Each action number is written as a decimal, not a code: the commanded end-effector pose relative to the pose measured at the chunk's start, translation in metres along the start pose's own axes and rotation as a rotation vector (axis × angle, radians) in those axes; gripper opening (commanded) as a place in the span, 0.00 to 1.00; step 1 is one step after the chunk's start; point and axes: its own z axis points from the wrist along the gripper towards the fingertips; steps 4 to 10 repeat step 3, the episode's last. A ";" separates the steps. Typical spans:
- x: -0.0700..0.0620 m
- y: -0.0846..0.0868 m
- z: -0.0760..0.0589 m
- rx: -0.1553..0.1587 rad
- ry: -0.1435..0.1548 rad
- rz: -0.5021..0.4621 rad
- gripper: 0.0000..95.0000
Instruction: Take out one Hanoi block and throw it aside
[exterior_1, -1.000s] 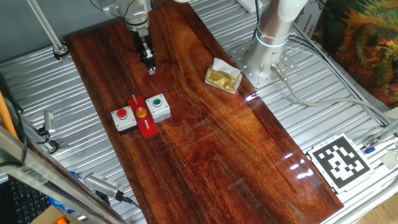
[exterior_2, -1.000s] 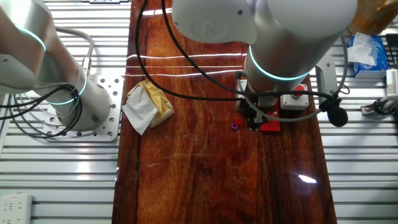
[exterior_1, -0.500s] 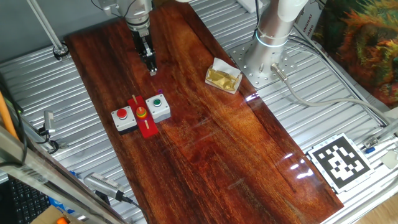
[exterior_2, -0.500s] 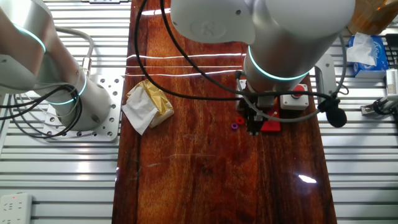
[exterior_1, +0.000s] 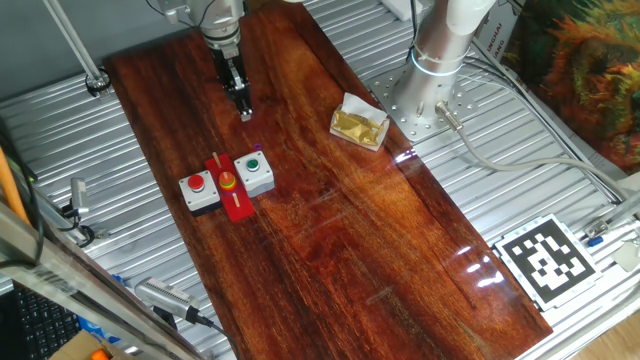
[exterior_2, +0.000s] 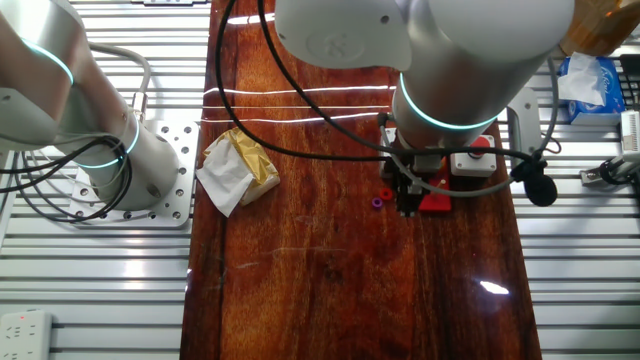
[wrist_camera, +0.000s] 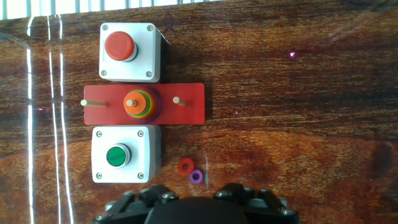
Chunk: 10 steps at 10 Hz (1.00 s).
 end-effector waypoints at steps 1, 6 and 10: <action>0.000 0.000 0.000 -0.001 0.002 -0.005 0.80; 0.000 0.000 0.000 -0.001 0.004 -0.002 0.80; 0.000 0.000 0.000 -0.001 0.004 -0.002 0.80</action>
